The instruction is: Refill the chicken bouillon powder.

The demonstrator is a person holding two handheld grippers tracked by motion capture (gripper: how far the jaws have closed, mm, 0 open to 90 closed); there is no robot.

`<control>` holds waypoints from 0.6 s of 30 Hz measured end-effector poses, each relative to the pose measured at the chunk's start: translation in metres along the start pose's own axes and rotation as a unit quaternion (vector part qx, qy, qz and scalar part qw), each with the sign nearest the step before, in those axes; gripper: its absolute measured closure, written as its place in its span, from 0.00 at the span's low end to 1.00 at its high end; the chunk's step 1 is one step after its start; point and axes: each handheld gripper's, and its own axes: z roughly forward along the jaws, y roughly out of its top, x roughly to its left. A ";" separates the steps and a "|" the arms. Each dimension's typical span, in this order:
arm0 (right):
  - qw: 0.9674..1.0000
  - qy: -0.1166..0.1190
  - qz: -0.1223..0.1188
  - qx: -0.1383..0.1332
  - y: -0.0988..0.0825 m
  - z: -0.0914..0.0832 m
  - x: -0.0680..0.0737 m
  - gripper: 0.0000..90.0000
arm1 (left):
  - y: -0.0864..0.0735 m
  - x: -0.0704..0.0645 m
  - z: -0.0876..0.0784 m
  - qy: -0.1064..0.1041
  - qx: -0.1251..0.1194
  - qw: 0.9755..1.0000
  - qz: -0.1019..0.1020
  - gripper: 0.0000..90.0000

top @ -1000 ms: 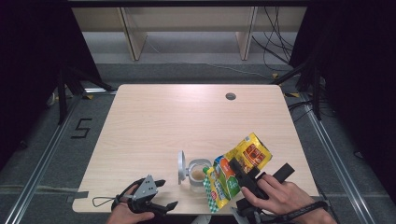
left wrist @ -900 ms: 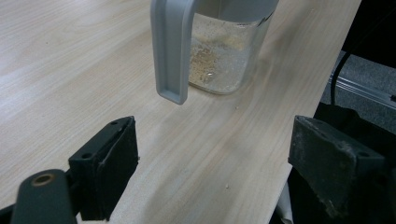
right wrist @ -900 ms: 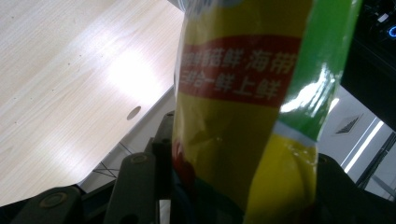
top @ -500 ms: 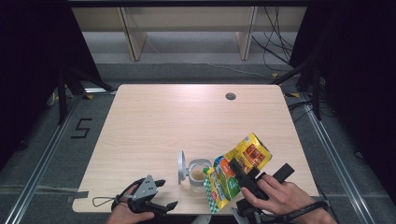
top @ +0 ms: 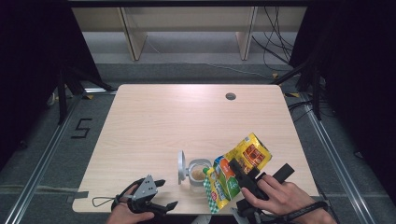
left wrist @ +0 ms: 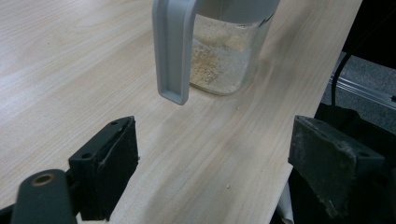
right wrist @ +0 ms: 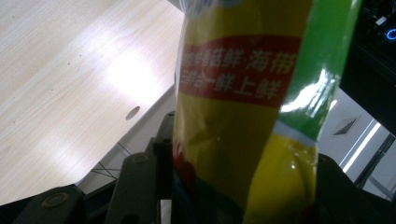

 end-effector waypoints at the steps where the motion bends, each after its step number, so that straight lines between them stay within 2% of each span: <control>1: 1.000 0.001 0.002 0.000 0.000 0.000 0.000 0.65 | 0.000 0.002 -0.001 0.000 0.004 1.000 0.015 0.17; 7: 1.000 -0.001 -0.009 -0.006 0.000 0.001 -0.003 0.65 | 0.001 0.002 -0.001 0.001 0.006 1.000 0.017 0.17; 10: 1.000 -0.003 -0.002 0.001 0.000 0.000 -0.001 0.65 | 0.001 0.002 -0.001 0.000 0.003 1.000 0.016 0.17; 11: 1.000 -0.004 -0.003 0.001 0.000 -0.001 -0.001 0.65 | 0.000 0.000 0.000 -0.001 0.000 1.000 -0.002 0.17; 13: 1.000 0.000 -0.001 0.001 -0.001 -0.001 -0.001 0.65 | 0.000 0.000 0.000 0.001 0.002 1.000 -0.001 0.17; 14: 1.000 0.000 -0.008 0.000 -0.001 -0.001 -0.002 0.65 | 0.000 0.000 -0.001 0.000 0.004 1.000 0.003 0.17; 15: 1.000 0.000 -0.003 0.002 -0.002 -0.001 -0.001 0.65 | 0.001 0.001 -0.001 0.001 0.006 1.000 0.013 0.17; 16: 1.000 -0.002 -0.017 -0.006 -0.002 0.000 -0.003 0.65 | 0.001 0.001 0.000 0.005 0.004 1.000 0.017 0.17; 18: 1.000 0.001 -0.010 -0.002 -0.003 0.000 -0.002 0.65 | 0.001 0.002 -0.001 0.004 0.006 1.000 0.017 0.17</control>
